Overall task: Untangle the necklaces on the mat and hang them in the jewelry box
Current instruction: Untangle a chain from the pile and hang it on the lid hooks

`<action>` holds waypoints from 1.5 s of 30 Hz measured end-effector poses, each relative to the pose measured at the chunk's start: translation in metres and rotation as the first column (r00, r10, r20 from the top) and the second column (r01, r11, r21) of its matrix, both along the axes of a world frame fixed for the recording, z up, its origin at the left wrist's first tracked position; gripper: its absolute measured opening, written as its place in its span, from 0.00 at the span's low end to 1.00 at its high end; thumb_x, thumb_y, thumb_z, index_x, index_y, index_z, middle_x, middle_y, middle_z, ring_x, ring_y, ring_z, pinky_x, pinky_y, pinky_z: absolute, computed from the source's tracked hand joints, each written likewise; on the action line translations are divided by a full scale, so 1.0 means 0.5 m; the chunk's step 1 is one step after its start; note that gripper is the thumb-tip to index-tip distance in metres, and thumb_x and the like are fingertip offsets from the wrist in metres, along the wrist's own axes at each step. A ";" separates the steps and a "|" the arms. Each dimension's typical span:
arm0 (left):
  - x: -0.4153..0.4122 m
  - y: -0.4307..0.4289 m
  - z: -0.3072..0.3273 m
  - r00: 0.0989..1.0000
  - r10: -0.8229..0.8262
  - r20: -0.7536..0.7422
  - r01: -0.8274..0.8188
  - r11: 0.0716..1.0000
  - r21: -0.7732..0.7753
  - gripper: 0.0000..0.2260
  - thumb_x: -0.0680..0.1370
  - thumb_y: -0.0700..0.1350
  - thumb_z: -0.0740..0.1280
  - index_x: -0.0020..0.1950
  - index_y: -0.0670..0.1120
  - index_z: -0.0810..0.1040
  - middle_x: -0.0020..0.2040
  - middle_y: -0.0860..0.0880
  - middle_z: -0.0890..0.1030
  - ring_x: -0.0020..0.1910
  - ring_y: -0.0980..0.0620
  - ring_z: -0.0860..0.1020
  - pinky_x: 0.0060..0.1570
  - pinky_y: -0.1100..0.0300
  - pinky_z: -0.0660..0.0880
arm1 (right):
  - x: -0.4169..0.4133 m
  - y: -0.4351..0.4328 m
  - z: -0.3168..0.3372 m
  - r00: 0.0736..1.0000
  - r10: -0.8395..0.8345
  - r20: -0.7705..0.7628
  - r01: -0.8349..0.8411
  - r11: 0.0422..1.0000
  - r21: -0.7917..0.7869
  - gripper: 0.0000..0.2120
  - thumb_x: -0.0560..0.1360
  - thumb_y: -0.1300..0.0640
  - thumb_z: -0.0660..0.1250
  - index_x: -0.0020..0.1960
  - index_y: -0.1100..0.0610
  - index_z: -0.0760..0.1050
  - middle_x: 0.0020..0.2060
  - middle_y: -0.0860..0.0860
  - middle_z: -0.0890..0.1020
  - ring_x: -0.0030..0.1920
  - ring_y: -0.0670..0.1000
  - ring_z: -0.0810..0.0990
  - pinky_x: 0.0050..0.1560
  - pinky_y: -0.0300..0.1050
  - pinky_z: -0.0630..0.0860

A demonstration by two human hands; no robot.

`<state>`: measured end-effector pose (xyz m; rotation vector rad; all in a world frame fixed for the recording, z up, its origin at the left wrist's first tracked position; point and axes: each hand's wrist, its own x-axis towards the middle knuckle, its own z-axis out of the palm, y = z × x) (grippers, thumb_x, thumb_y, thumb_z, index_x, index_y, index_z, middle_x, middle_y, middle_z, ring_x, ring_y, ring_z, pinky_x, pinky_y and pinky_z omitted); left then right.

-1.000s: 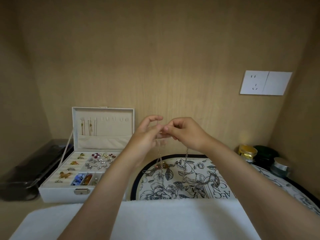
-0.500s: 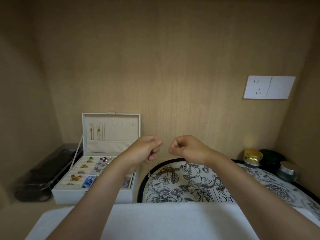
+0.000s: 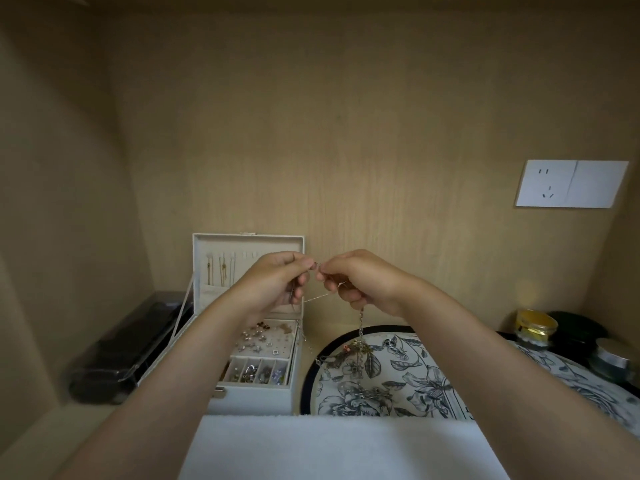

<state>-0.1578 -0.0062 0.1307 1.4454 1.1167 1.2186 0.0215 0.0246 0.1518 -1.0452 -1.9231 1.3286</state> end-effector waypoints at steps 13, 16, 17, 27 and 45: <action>-0.093 0.085 -0.044 0.930 -0.008 0.368 0.073 0.984 -0.163 0.12 0.81 0.41 0.58 0.37 0.44 0.69 0.30 0.47 0.70 0.34 0.48 0.74 0.41 0.56 0.74 | -0.106 0.101 -0.053 0.984 -0.155 -0.083 0.155 0.988 0.000 0.11 0.79 0.56 0.61 0.37 0.55 0.70 0.31 0.51 0.71 0.25 0.49 0.64 0.29 0.42 0.60; -0.096 0.124 -0.065 0.901 0.129 0.414 -0.071 0.986 -0.154 0.09 0.82 0.40 0.61 0.42 0.41 0.74 0.32 0.47 0.73 0.36 0.49 0.77 0.44 0.57 0.79 | -0.136 0.133 -0.081 0.965 -0.242 -0.099 0.248 0.967 0.057 0.12 0.81 0.55 0.62 0.40 0.55 0.74 0.30 0.50 0.71 0.25 0.47 0.65 0.28 0.40 0.62; -0.096 0.136 -0.072 0.900 0.189 0.392 -0.144 0.979 -0.142 0.07 0.82 0.39 0.63 0.44 0.40 0.76 0.34 0.47 0.74 0.37 0.49 0.78 0.44 0.57 0.80 | -0.144 0.145 -0.089 0.952 -0.286 -0.109 0.296 0.951 0.089 0.11 0.81 0.54 0.64 0.41 0.56 0.76 0.29 0.49 0.72 0.25 0.46 0.67 0.29 0.40 0.64; -0.091 0.221 -0.096 0.806 0.585 0.090 -0.587 0.810 -0.003 0.10 0.74 0.44 0.75 0.39 0.38 0.83 0.32 0.44 0.84 0.28 0.49 0.81 0.32 0.56 0.81 | -0.212 0.214 -0.107 0.730 -0.645 -0.226 0.677 0.637 0.368 0.09 0.71 0.52 0.75 0.36 0.55 0.80 0.32 0.46 0.82 0.34 0.44 0.80 0.34 0.38 0.72; -0.070 0.161 -0.101 0.935 0.338 0.105 -0.314 0.929 -0.196 0.05 0.78 0.36 0.68 0.53 0.39 0.81 0.42 0.41 0.83 0.35 0.50 0.81 0.41 0.56 0.83 | -0.182 0.155 -0.191 0.886 -0.460 0.049 0.452 0.884 0.118 0.13 0.78 0.55 0.65 0.39 0.60 0.81 0.34 0.56 0.84 0.29 0.49 0.76 0.31 0.40 0.70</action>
